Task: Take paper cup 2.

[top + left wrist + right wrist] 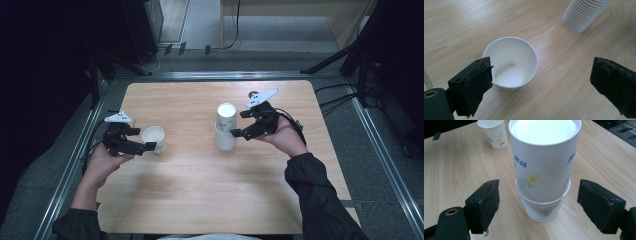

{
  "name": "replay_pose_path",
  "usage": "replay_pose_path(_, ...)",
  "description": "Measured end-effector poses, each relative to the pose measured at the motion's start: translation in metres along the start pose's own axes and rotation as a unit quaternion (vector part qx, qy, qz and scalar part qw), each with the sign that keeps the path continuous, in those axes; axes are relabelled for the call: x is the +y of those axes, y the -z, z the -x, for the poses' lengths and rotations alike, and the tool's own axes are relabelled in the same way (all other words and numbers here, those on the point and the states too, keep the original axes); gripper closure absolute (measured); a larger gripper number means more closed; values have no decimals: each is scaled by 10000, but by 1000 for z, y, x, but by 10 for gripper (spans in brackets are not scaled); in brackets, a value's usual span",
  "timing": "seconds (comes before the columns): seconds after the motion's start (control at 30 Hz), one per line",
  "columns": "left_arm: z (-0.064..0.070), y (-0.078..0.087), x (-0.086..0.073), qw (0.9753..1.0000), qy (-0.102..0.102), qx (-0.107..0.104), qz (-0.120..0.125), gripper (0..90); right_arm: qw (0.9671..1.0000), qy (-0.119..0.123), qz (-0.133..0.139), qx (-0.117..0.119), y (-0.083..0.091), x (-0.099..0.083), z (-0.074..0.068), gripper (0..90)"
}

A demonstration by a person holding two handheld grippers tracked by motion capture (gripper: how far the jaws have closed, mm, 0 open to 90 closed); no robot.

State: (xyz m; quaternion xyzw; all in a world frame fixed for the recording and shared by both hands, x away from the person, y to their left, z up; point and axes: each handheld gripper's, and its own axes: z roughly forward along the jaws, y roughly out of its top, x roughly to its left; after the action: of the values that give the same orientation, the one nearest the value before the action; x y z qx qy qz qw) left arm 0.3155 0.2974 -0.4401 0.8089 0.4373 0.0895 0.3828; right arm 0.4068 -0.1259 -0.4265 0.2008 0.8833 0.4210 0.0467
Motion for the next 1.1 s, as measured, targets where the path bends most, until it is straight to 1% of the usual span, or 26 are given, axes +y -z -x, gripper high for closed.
replay_pose_path(0.17, 15, 1, -1, 9999, -69, -58, -70, 42, 9998, 113, -161, -6, -5, 14, 4, 187)
replay_pose_path(0.2, 19, 1, 0, 9999, -89, -123, -75, 42, 9997, 129, -187, 13, -6, 17, 5, 188)
replay_pose_path(0.3, 28, -1, 1, 9997, -167, -173, -105, 42, 9989, 243, -407, -8, -9, 25, 7, 188)
replay_pose_path(0.37, 33, -3, 2, 9995, -199, -202, -150, 42, 9978, 336, -576, 9, -11, 31, 8, 188)
replay_pose_path(0.4, 36, -4, 3, 9994, -163, -239, -214, 42, 9974, 383, -617, -5, -12, 34, 7, 188)
replay_pose_path(0.43, 38, -5, 3, 9992, -176, -251, -241, 42, 9965, 420, -717, 12, -12, 37, 6, 188)
replay_pose_path(0.53, 44, -8, 4, 9990, -222, -272, -268, 42, 9945, 513, -913, 3, -15, 45, 4, 190)
replay_pose_path(0.6, 48, -11, 5, 9987, -259, -327, -276, 42, 9927, 574, -1062, -1, -18, 51, 3, 192)
replay_pose_path(0.67, 51, -12, 5, 9984, -285, -391, -276, 42, 9915, 591, -1155, -14, -19, 55, 2, 202)
replay_pose_path(0.77, 53, -14, 6, 9981, -315, -463, -272, 42, 9908, 606, -1209, -53, -20, 62, 2, 232)
replay_pose_path(0.83, 55, -14, 6, 9973, -334, -605, -268, 42, 9903, 611, -1243, -66, -20, 64, 2, 253)
replay_pose_path(0.87, 56, -15, 6, 9970, -356, -626, -270, 42, 9902, 623, -1249, -74, -20, 66, 2, 275)
replay_pose_path(0.93, 57, -15, 6, 9969, -363, -639, -273, 42, 9892, 683, -1293, -25, -20, 67, 1, 319)
replay_pose_path(1.03, 58, -15, 6, 9967, -368, -672, -266, 43, 9880, 751, -1349, -18, -20, 68, 0, 323)
replay_pose_path(1.1, 59, -16, 6, 9967, -390, -653, -275, 43, 9878, 746, -1365, -31, -20, 69, 0, 326)
